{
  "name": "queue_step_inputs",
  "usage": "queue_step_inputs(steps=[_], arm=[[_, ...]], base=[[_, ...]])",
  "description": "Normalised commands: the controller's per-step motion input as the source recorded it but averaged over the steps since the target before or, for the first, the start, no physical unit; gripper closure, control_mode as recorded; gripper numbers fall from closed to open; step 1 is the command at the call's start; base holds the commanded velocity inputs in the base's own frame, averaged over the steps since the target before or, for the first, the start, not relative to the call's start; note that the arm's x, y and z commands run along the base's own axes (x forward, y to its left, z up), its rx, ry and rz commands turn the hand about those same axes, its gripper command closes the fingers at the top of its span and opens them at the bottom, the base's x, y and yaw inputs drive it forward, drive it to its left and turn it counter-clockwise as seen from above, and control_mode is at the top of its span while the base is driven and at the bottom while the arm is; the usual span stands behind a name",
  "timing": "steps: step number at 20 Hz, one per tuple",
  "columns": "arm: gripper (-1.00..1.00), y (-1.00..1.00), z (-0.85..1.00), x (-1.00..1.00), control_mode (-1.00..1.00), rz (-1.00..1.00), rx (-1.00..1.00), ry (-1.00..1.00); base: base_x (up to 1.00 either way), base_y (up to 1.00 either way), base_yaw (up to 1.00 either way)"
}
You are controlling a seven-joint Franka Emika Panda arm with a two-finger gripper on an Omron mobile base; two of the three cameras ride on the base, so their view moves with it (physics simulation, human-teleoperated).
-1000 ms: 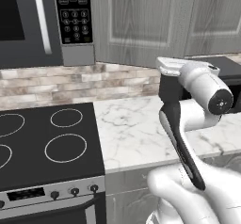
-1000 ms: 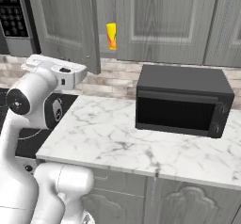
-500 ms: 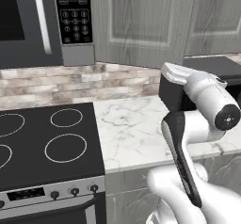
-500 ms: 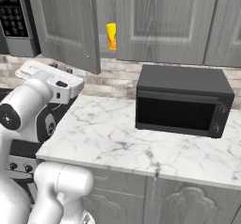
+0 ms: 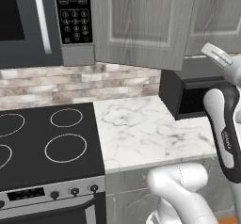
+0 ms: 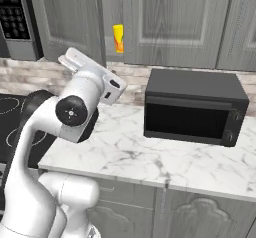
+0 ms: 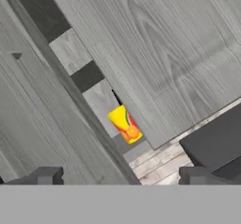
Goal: Open the cabinet directly in front. Then move the beer and the cup to the dining counter with the jar on it.
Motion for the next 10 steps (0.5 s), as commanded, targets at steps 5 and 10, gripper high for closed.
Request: queue_step_inputs(steps=[5,10], arm=[[-1.0,-0.37,0.0,0.42,-1.0,0.44,0.01,0.12],[-1.0,-0.01,-0.12,0.41,-1.0,0.27,0.0,0.21]], base=[[0.0,0.0,0.0],[0.0,0.0,0.0]])
